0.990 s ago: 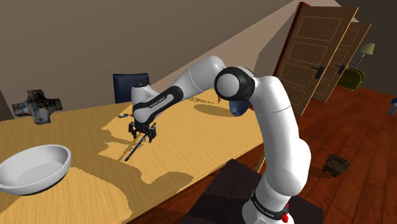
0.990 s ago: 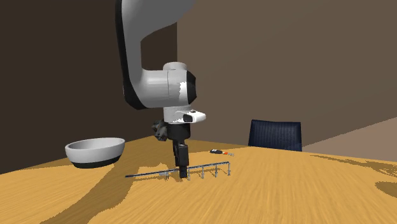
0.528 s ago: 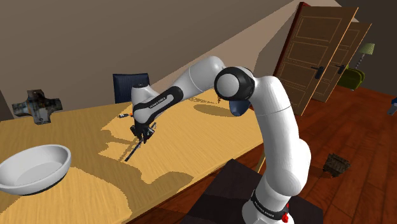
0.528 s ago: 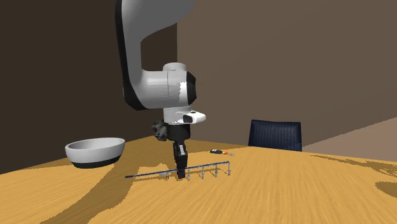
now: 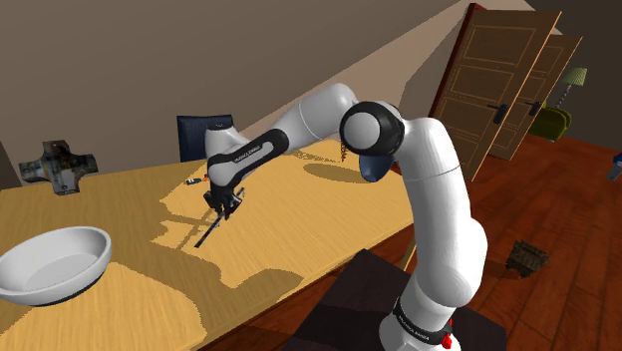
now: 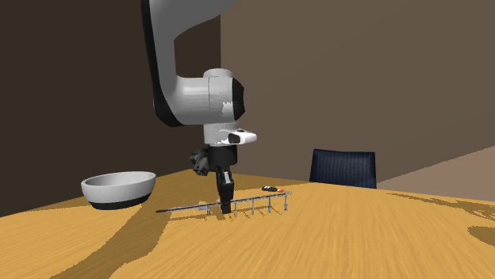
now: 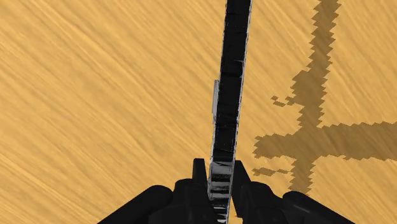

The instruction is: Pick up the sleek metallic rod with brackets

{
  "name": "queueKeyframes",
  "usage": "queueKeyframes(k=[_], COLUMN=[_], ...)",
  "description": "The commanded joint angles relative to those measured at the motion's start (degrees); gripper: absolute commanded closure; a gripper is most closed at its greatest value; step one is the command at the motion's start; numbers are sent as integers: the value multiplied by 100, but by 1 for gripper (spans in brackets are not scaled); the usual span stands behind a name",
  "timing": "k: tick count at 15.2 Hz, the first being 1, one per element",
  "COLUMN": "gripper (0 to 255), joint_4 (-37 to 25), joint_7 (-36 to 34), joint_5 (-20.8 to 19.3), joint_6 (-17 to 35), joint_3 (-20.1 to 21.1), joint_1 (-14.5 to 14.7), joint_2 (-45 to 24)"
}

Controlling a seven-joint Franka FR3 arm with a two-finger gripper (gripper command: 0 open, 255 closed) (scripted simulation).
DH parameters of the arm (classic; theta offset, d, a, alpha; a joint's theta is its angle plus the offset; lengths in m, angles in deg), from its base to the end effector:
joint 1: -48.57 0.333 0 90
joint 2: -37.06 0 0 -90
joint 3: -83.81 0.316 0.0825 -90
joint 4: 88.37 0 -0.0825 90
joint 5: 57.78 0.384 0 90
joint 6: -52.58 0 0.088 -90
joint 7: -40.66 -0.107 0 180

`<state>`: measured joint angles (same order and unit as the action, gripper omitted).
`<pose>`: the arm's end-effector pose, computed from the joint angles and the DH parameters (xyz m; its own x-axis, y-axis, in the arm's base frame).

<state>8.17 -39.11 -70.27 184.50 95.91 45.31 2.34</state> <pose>0.6760 0.0846 0.2561 0.4234 -0.9045 0.0504 -0.9051 -0.4247 -0.0185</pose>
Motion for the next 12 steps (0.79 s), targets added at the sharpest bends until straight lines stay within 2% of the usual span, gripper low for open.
queueKeyframes(k=[1,12], gripper=[255,255], joint_4=[-8,-145], joint_7=[18,111], joint_5=[26,149], joint_6=[-99,-612], joint_3=[19,96], joint_1=[-11,-56], joint_2=[91,477])
